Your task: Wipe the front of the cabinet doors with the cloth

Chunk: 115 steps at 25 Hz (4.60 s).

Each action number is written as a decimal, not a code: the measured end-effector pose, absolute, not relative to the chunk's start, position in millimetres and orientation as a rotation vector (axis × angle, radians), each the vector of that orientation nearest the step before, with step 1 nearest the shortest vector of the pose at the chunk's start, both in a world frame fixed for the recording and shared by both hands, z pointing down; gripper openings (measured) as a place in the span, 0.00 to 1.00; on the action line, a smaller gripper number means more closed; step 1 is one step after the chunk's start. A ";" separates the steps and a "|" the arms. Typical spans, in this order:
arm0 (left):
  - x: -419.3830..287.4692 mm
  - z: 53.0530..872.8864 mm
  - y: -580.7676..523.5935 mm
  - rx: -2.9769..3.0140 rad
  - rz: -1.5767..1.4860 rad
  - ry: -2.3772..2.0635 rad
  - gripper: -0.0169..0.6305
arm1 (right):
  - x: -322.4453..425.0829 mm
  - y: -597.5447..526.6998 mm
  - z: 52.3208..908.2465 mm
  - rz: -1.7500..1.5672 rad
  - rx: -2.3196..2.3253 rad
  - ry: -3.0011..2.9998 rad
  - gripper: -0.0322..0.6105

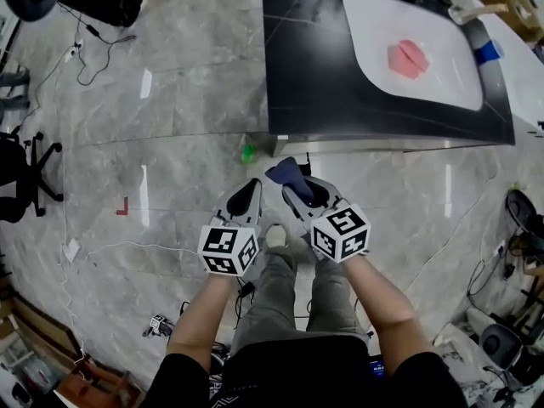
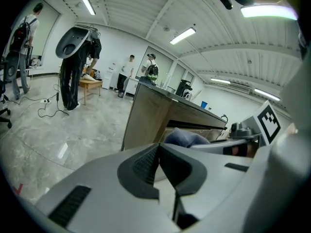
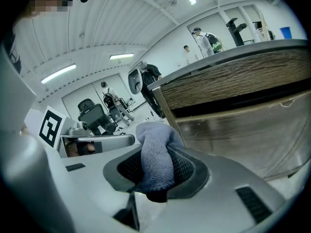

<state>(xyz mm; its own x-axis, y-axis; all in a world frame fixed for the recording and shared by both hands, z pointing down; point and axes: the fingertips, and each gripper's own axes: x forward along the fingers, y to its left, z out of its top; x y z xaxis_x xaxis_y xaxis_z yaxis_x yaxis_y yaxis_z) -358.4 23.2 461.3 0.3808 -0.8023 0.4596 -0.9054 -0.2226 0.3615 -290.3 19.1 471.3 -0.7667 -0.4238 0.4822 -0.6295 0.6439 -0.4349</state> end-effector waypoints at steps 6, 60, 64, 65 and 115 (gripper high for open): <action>-358.5 470.9 12.7 2.094 0.262 -1.469 0.04 | -295.8 0.7 486.0 0.817 0.824 -2.536 0.24; -95.5 494.0 -21.6 2.127 0.327 -1.438 0.04 | 5.4 -48.6 523.9 0.974 1.117 -2.429 0.24; -129.6 493.1 -14.6 2.100 0.321 -1.479 0.04 | -40.4 -34.8 522.5 0.983 1.026 -2.456 0.24; -139.4 493.4 -13.2 2.090 0.316 -1.494 0.04 | -52.4 -31.5 522.5 0.981 1.002 -2.461 0.24; -157.4 537.0 -41.6 2.085 0.370 -1.467 0.04 | -57.7 -80.6 573.3 0.899 1.065 -2.403 0.24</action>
